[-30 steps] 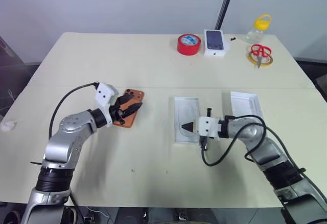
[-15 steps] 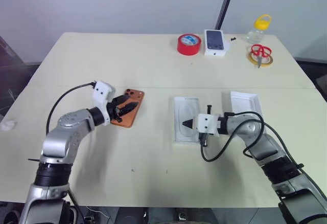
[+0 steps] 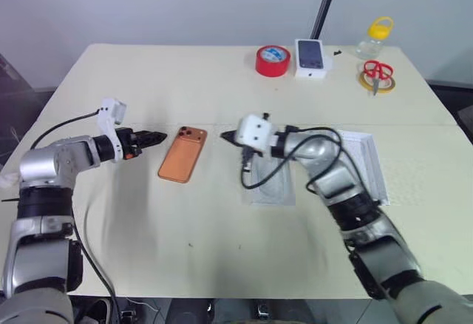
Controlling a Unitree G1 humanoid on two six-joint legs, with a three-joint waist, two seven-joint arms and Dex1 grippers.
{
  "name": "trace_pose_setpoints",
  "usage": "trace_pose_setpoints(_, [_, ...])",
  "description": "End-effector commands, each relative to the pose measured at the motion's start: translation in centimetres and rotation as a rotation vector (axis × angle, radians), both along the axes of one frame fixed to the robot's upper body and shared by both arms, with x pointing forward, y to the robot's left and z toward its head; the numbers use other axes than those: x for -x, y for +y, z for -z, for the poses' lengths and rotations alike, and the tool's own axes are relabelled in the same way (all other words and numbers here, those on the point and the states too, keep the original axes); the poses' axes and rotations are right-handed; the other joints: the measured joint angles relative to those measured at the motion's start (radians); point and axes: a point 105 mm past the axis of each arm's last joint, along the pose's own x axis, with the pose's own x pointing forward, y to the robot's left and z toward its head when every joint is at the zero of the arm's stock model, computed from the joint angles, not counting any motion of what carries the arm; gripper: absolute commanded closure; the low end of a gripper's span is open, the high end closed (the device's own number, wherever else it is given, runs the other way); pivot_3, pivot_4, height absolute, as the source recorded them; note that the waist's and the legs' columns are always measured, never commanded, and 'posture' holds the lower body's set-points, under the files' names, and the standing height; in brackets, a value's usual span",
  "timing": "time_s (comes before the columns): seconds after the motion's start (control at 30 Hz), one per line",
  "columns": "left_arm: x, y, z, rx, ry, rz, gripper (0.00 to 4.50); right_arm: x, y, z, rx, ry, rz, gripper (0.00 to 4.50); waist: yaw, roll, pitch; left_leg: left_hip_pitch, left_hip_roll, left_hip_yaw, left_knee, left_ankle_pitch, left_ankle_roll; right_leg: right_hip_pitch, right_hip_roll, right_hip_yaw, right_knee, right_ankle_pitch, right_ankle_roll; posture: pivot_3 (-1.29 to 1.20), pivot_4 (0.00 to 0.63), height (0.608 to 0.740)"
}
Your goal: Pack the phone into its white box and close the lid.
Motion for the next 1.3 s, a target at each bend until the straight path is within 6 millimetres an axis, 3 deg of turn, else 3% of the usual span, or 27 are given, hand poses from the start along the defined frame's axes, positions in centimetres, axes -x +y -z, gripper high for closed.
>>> trace_pose_setpoints(0.03, [-0.1, 0.5, 0.1, -0.004, 0.034, 0.003, 2.08, -0.7, 1.1, 0.0, 0.072, -0.027, 0.017, 4.48, 0.000, 0.000, 0.000, 0.000, 0.000, 0.000, 0.000, 0.000, 0.001, 0.000, 0.000, 0.000, 0.000, 0.000, 0.000, 0.00, 0.150, 0.740])
trace_pose_setpoints(0.2, [0.7, -0.3, 2.7, -0.045, 0.128, 0.069, 2.08, -1.3, 2.5, 2.4, 0.204, 0.054, 0.041, 4.48, 0.004, -0.001, 0.000, 0.000, -0.001, 0.000, 0.001, -0.001, 0.007, 0.000, -0.002, 0.000, 0.003, 0.000, 0.000, 0.00, 0.150, 0.740])
trace_pose_setpoints(0.37, [1.0, -0.6, 4.3, -0.031, 0.207, 0.073, 2.08, -0.8, 3.2, 3.2, 0.230, 0.049, 0.026, 4.48, 0.002, -0.001, 0.000, 0.001, -0.001, 0.000, 0.001, -0.001, 0.007, -0.001, -0.002, 0.000, 0.006, 0.000, 0.000, 0.00, 0.150, 0.740])
trace_pose_setpoints(0.53, [1.3, -2.3, 5.3, 0.037, 0.277, 0.090, 2.08, -0.6, 3.1, 4.1, 0.254, 0.067, 0.028, 4.48, 0.004, -0.001, -0.001, 0.003, -0.002, 0.000, 0.002, 0.000, 0.008, 0.000, -0.003, 0.000, 0.009, 0.000, 0.000, 0.00, 0.150, 0.740])
trace_pose_setpoints(0.67, [1.4, -3.5, 6.8, -0.026, 0.302, 0.108, 2.08, -0.6, 3.2, 4.3, 0.261, 0.076, 0.040, 4.48, 0.006, 0.000, -0.002, 0.005, -0.003, 0.000, 0.002, 0.000, 0.009, 0.003, -0.004, 0.000, 0.010, 0.000, 0.000, 0.00, 0.150, 0.740])
trace_pose_setpoints(1.0, [1.3, -5.2, 6.8, 0.030, 0.328, 0.122, 2.08, -0.7, 3.9, 4.9, 0.272, 0.146, 0.082, 4.48, 0.006, 0.000, -0.002, 0.018, -0.004, -0.001, 0.001, 0.000, 0.009, 0.016, -0.006, 0.000, 0.009, 0.000, -0.001, 0.00, 0.150, 0.740])
trace_pose_setpoints(1.17, [2.4, -7.7, 7.5, 0.081, 0.376, 0.185, 2.08, -0.8, 3.8, 4.9, 0.282, 0.130, 0.072, 4.48, 0.005, 0.000, -0.003, 0.020, -0.004, -0.001, 0.001, 0.000, 0.009, 0.017, -0.007, 0.000, 0.009, 0.000, -0.001, 0.00, 0.150, 0.740])
trace_pose_setpoints(1.3, [2.0, -8.7, 6.6, 0.168, 0.394, 0.161, 2.08, -1.1, 3.5, 4.5, 0.282, 0.112, 0.077, 4.48, 0.007, 0.001, -0.004, 0.020, -0.006, -0.001, 0.000, 0.000, 0.009, 0.018, -0.009, 0.000, 0.009, 0.000, -0.001, 0.00, 0.150, 0.740])
